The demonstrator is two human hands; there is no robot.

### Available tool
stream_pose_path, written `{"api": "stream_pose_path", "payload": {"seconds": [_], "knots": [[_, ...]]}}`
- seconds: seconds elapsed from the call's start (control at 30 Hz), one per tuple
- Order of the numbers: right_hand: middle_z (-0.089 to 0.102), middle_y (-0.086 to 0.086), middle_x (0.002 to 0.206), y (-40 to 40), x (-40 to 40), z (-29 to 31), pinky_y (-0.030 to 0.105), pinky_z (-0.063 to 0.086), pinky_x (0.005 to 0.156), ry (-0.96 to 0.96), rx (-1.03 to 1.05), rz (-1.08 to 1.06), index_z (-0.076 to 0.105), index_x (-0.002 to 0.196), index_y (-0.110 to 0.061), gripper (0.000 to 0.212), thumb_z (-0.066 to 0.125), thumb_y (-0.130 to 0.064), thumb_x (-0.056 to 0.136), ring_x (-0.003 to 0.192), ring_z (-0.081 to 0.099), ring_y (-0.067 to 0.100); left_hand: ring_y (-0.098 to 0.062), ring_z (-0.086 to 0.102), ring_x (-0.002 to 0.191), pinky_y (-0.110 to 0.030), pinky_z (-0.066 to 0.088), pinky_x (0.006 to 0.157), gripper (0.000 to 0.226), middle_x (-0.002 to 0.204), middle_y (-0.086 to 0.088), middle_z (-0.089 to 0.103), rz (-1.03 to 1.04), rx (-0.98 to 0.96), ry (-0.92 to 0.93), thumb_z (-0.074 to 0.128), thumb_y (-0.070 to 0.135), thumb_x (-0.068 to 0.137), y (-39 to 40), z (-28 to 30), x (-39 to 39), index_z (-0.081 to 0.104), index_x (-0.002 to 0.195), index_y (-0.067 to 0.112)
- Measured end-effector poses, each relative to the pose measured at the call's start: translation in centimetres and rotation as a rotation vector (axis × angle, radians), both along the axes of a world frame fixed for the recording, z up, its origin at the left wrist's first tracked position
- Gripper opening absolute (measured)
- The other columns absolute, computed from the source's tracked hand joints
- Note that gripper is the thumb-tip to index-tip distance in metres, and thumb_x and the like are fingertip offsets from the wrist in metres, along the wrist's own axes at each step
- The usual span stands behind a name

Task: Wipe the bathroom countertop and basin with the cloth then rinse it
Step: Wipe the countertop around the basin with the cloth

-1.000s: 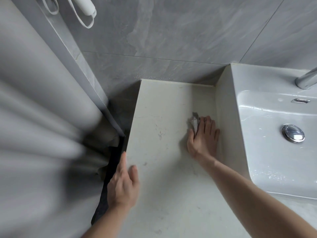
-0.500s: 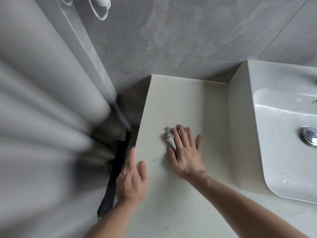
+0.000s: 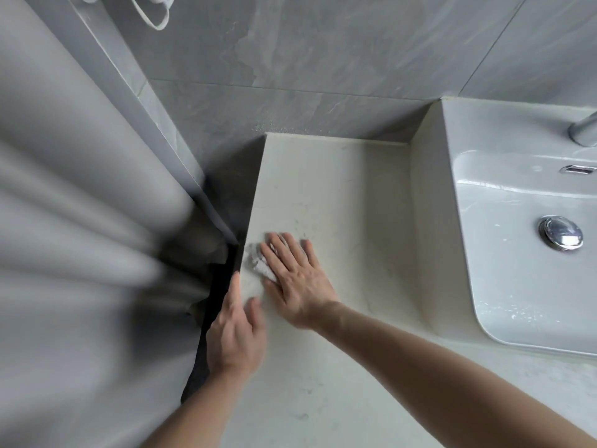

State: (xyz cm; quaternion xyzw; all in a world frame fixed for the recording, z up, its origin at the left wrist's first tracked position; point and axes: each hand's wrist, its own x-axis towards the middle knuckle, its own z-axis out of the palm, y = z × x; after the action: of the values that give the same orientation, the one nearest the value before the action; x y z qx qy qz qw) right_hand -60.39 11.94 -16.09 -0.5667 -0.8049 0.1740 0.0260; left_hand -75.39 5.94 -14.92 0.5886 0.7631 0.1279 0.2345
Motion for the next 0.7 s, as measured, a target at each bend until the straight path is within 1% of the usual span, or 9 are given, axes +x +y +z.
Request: {"api": "stream_pose_path", "payload": {"seconds": [0.07,0.13,0.23,0.3,0.37,0.43,0.53,0.6,0.7], "knots": [[0.004,0.001,0.173,-2.2,2.0,-0.1,0.053,0.002,0.127,-0.011,0.005,-0.015,0.011,0.164,-0.023,0.065,0.024,-0.05,0.107,0.159,-0.004,0.026,-0.036,0.063,0.117,-0.043,0.051,0.088,0.07,0.146,-0.009,0.056,0.006,-0.004,0.004,0.025,0.055,0.094,0.0,0.0,0.1,0.026,0.158,0.026],[0.003,0.0,0.173,-3.4,4.4,-0.3,0.053,0.004,0.127,-0.01,0.0,-0.101,0.012,0.164,-0.025,0.065,0.025,-0.051,0.106,0.159,-0.004,0.024,-0.038,0.063,0.116,-0.044,0.051,0.089,0.069,0.147,-0.009,0.055,0.011,-0.016,0.01,0.025,0.054,0.094,0.1,0.1,0.1,0.024,0.158,0.027],[0.01,0.001,0.172,-3.5,8.7,-0.4,0.053,0.01,0.126,-0.042,0.017,-0.345,0.018,0.163,-0.024,0.066,0.03,-0.049,0.103,0.159,0.005,0.026,-0.038,0.061,0.118,-0.045,0.05,0.091,0.063,0.149,-0.008,0.053,0.017,-0.029,0.01,0.03,0.048,0.1,0.1,0.2,0.1,0.021,0.159,0.029],[0.014,0.005,0.171,-3.6,11.4,-0.4,0.053,0.014,0.125,-0.098,0.002,-0.487,0.019,0.163,-0.022,0.068,0.029,-0.048,0.101,0.158,0.011,0.029,-0.037,0.061,0.119,-0.045,0.05,0.091,0.064,0.15,-0.006,0.052,0.008,-0.023,0.005,0.028,0.05,0.099,0.1,0.1,0.0,0.02,0.159,0.029],[0.015,0.008,0.171,-4.5,12.6,-0.4,0.052,0.016,0.125,-0.139,-0.007,-0.593,0.021,0.163,-0.018,0.068,0.025,-0.048,0.102,0.157,0.014,0.03,-0.036,0.06,0.12,-0.044,0.05,0.092,0.067,0.152,-0.005,0.05,0.003,-0.019,0.001,0.026,0.052,0.096,0.1,0.2,0.0,0.02,0.159,0.029],[0.02,0.009,0.169,-6.3,12.2,-0.5,0.051,0.02,0.125,-0.134,0.02,-0.679,0.026,0.161,-0.015,0.068,0.025,-0.049,0.102,0.155,0.02,0.031,-0.037,0.06,0.121,-0.044,0.049,0.092,0.064,0.153,-0.006,0.049,0.001,-0.021,0.002,0.028,0.049,0.099,0.2,0.0,0.0,0.02,0.159,0.028],[0.023,0.013,0.168,-10.8,10.4,-0.6,0.052,0.021,0.124,-0.098,0.045,-0.703,0.028,0.16,-0.012,0.068,0.03,-0.047,0.102,0.154,0.023,0.034,-0.037,0.061,0.12,-0.045,0.05,0.09,0.061,0.153,-0.006,0.049,0.003,-0.031,0.0,0.035,0.044,0.102,0.2,-0.1,-0.1,0.021,0.159,0.027],[0.019,0.014,0.169,-14.3,9.1,-0.5,0.051,0.015,0.124,-0.085,0.028,-0.649,0.023,0.161,-0.012,0.068,0.031,-0.045,0.102,0.156,0.015,0.034,-0.037,0.061,0.12,-0.045,0.05,0.09,0.062,0.153,-0.006,0.048,0.002,-0.033,-0.005,0.036,0.044,0.102,0.2,-0.1,-0.2,0.02,0.159,0.026],[0.004,0.006,0.172,-18.3,7.3,-0.2,0.047,0.003,0.126,-0.065,-0.02,-0.573,0.014,0.164,-0.016,0.07,0.032,-0.044,0.102,0.159,0.0,0.027,-0.037,0.06,0.121,-0.044,0.049,0.09,0.061,0.156,-0.005,0.044,0.011,-0.04,-0.009,0.036,0.043,0.102,0.2,0.0,-0.1,0.02,0.159,0.027]]}}
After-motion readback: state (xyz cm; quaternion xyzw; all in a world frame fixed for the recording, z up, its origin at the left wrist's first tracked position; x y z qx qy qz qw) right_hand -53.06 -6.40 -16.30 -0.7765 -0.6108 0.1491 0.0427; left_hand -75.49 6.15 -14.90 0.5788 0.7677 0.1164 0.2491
